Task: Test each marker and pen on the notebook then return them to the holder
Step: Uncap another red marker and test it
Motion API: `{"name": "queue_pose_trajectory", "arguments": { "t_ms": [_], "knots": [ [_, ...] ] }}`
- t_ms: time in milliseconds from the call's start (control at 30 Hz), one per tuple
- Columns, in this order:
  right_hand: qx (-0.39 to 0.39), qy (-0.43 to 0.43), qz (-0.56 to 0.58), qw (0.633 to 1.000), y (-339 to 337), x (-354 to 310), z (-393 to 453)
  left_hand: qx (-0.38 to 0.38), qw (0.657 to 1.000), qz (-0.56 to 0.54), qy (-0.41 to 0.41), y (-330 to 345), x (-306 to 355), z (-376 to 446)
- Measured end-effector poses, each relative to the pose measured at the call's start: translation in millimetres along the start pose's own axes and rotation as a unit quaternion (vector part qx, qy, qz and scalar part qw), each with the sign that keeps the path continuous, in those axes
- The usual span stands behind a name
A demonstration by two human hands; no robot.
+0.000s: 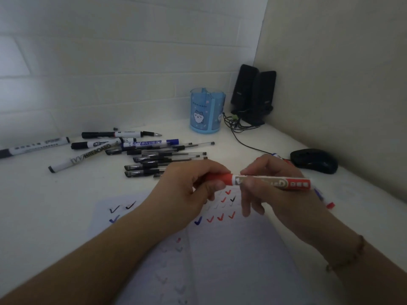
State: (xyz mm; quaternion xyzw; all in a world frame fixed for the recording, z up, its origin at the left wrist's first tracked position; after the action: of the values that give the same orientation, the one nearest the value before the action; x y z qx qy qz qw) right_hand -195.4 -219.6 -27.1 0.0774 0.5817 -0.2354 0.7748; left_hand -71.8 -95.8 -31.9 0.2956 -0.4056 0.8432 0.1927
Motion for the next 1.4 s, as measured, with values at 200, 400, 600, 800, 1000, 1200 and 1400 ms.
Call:
{"name": "queue_pose_trajectory", "arguments": {
  "t_ms": [200,400,600,800,1000,1200,1400],
  "knots": [
    [-0.030,0.005,0.071,0.997,-33,-7,-1,-0.032,0.993,0.115,-0.024,7,-11,-3],
    [-0.151,0.039,0.207,0.966,-69,-9,-5,-0.038,0.983,0.181,-0.013,10,-20,-5],
    [0.247,0.074,0.166,0.952,-114,1,2,-0.047,0.981,0.188,-0.024,12,-23,-4],
    [0.347,0.088,-0.078,0.930,-126,3,-4,-0.052,0.982,0.181,-0.018,14,-23,-4],
    [0.336,0.083,-0.304,0.888,-122,0,-1,-0.030,0.982,0.188,-0.021,11,-23,-4],
    [0.122,-0.063,-0.458,0.878,-71,5,5,-0.001,0.976,0.211,-0.049,7,-25,-2],
    [-0.024,0.011,-0.540,0.841,-36,31,12,-0.008,0.975,0.214,-0.063,7,-28,-2]
  ]
}}
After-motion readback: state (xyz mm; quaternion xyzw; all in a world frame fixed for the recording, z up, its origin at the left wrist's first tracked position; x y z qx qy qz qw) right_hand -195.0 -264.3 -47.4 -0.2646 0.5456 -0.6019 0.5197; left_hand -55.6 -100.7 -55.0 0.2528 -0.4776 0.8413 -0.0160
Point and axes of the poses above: each hand's wrist, its own z-axis towards the middle knuckle, its own y-axis out of the palm, x = y × z, the point moved 4 cm from there along z, towards the middle knuckle, and after that the axes turned 1 degree about z, right-handed, at the moved point
